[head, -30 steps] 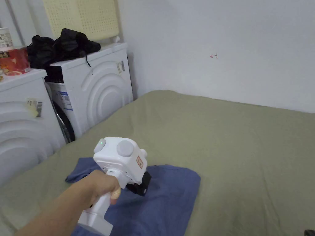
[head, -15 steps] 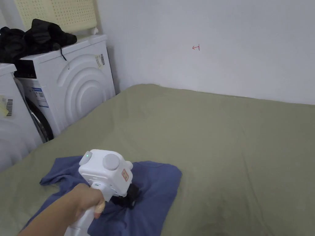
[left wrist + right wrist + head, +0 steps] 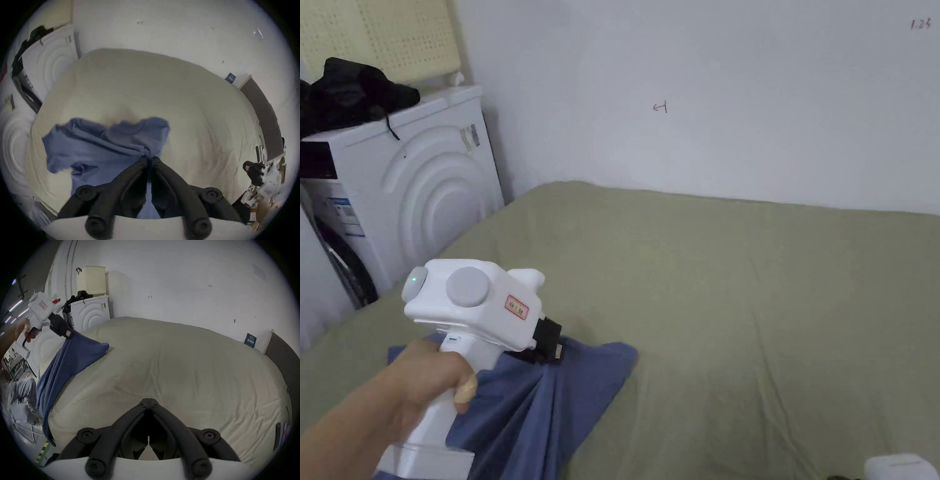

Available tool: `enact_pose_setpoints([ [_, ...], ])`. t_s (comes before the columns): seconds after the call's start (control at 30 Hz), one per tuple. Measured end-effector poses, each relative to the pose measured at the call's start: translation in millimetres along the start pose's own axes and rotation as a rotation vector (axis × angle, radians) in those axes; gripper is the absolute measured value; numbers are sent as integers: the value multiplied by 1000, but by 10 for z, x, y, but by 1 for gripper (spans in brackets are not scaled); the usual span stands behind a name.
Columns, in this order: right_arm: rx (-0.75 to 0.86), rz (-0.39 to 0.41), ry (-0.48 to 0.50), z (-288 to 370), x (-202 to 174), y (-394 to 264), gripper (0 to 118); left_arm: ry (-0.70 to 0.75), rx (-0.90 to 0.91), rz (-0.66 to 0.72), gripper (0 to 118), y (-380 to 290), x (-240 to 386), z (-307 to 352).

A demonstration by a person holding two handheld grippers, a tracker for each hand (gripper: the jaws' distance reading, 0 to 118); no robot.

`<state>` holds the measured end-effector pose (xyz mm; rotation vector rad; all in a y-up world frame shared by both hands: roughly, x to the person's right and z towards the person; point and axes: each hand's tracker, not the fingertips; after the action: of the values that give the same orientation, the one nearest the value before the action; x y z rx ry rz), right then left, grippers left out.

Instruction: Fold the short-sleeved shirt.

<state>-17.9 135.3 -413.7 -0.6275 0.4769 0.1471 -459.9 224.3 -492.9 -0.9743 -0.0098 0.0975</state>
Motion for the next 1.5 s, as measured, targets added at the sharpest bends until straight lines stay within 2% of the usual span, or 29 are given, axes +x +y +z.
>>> enact_pose_setpoints([
  [0.13,6,-40,-55,207,228,15,0,-116,28,-46,5,253,554,147],
  [0.2,20,-62,-97,358,392,-6,0,-125,43,-86,5,360,896,185],
  [0.5,30,-192,-340,1239,1409,-234,0,-366,3,-273,5,628,2842,-1],
  [0.6,25,-229,-428,1514,1729,-340,0,-426,-32,-357,5,591,3627,-133],
  [0.73,22,-296,-499,1810,2067,-507,0,-532,-89,-464,5,414,4567,-269],
  [0.93,-1,-365,-578,2094,2376,-772,0,-674,-196,-544,5,-101,5521,-553],
  [1.17,-33,-400,-614,2171,2515,-951,0,-705,-333,-498,6,-702,5699,-1066],
  [1.2,-38,-403,-618,2161,2512,-953,0,-694,-332,-490,14,-725,5680,-1103],
  [1.23,-39,-404,-618,2152,2505,-952,0,-684,-337,-468,38,-734,5647,-1115],
  [1.27,-42,-405,-614,2139,2496,-945,0,-661,-327,-442,76,-713,5594,-1095],
  [1.3,-45,-406,-608,2125,2484,-935,0,-646,-323,-430,87,-666,5514,-1039],
  [1.43,-51,-381,-579,2062,2411,-846,0,-633,-130,-379,83,-374,4770,-486],
  [1.5,-46,-355,-566,2031,2365,-784,0,-554,-18,-318,65,-321,4230,-188],
])
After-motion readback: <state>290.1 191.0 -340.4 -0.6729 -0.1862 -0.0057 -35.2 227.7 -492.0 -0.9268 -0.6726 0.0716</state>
